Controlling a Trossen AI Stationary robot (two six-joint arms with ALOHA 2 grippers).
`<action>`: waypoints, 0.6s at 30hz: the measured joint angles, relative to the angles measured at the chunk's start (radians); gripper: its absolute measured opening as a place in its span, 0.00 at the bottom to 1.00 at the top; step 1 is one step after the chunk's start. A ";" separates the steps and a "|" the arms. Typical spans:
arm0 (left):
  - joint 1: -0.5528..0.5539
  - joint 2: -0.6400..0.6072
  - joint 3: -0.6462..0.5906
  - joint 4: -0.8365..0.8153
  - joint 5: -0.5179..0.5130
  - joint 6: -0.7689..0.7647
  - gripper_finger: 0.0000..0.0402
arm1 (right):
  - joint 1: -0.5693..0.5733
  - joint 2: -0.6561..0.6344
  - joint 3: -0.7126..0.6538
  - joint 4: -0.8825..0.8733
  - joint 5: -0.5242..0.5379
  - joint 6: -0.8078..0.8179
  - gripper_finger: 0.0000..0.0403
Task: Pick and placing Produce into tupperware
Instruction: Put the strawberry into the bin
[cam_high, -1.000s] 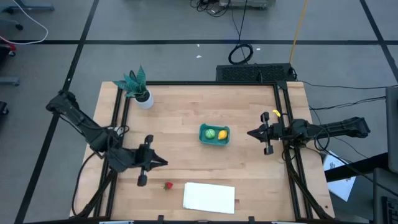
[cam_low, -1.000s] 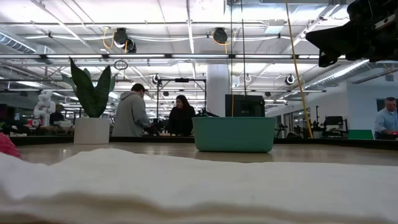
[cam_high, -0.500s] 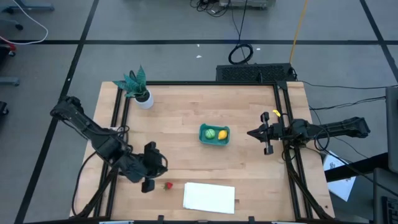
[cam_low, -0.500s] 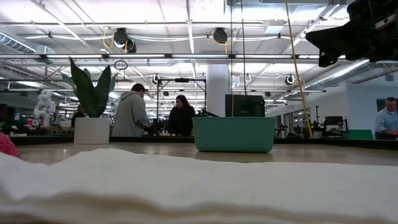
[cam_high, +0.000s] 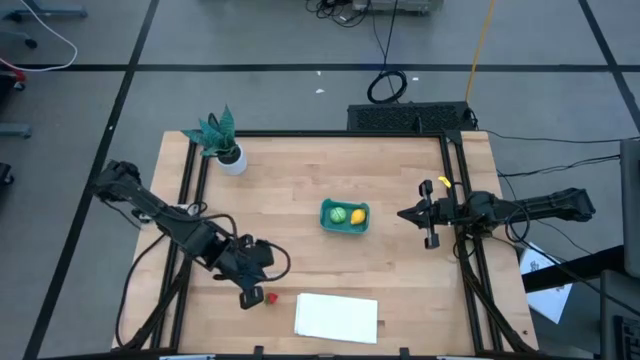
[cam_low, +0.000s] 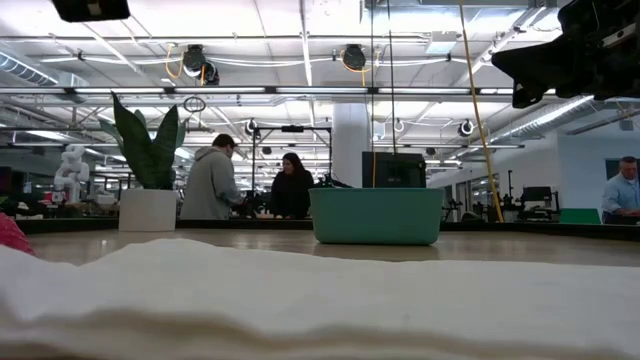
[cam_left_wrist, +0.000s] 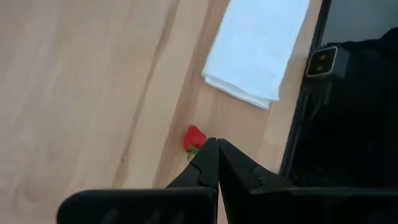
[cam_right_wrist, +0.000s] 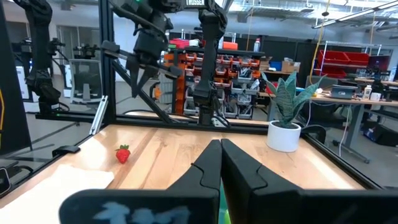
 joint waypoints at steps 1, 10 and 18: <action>0.002 0.003 0.000 0.001 0.012 -0.003 0.01 | 0.000 0.000 0.000 -0.001 0.000 0.000 0.00; 0.001 0.013 0.000 -0.006 0.067 -0.008 0.00 | 0.000 0.000 0.000 0.000 0.000 0.000 0.00; 0.003 0.029 0.000 -0.014 0.096 -0.026 0.00 | 0.000 0.000 0.000 0.000 0.000 -0.001 0.00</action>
